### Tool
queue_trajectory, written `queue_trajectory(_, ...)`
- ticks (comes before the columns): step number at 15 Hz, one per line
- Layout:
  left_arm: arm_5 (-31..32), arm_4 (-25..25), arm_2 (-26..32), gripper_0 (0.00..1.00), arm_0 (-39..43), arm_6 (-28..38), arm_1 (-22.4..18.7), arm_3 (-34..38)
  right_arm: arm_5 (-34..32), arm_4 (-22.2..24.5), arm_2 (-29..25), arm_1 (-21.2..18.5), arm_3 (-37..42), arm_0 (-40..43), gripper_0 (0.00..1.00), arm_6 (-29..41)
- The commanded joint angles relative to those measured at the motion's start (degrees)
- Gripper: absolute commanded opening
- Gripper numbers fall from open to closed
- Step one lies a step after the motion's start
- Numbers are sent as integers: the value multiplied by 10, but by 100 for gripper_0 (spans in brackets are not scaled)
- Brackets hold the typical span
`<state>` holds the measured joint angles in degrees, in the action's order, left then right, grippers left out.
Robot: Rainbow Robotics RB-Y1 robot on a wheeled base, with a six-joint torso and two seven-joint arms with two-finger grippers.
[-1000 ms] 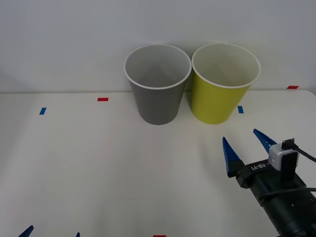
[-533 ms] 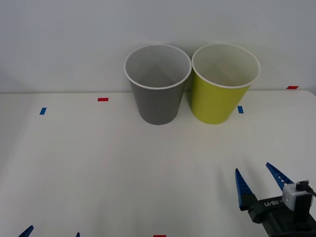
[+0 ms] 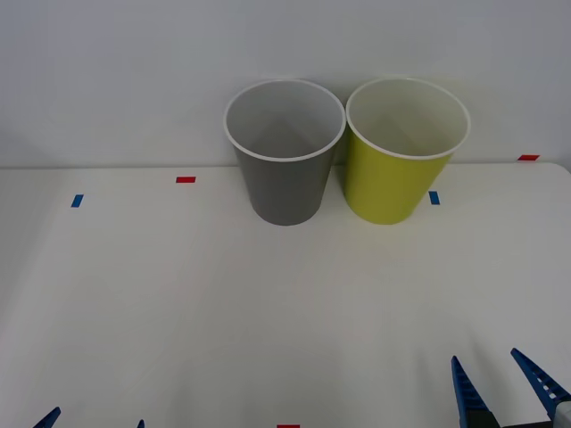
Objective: Put cans in the gray bin and PET bottles in the light green bin.
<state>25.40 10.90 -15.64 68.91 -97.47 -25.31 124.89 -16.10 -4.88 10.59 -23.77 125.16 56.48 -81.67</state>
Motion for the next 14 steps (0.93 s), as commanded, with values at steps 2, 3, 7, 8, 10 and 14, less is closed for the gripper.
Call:
queue_trajectory(2,0,0,0,100,0,0,0,0,-58,-10,-2,-4,-23,38,76,7)
queue_trajectory(3,0,0,0,100,0,0,0,0,-70,-10,-4,-4,-36,38,76,10)
queue_trajectory(7,0,0,0,100,0,0,0,0,-90,-14,-7,-3,-45,68,76,20)
queue_trajectory(8,0,0,0,100,0,0,0,0,-89,-14,-9,-3,-45,72,76,21)
queue_trajectory(10,0,0,0,100,0,0,0,0,-89,-16,-15,-3,-47,72,76,23)
queue_trajectory(14,0,0,0,100,0,0,0,0,-89,-16,-15,-3,-47,72,76,23)
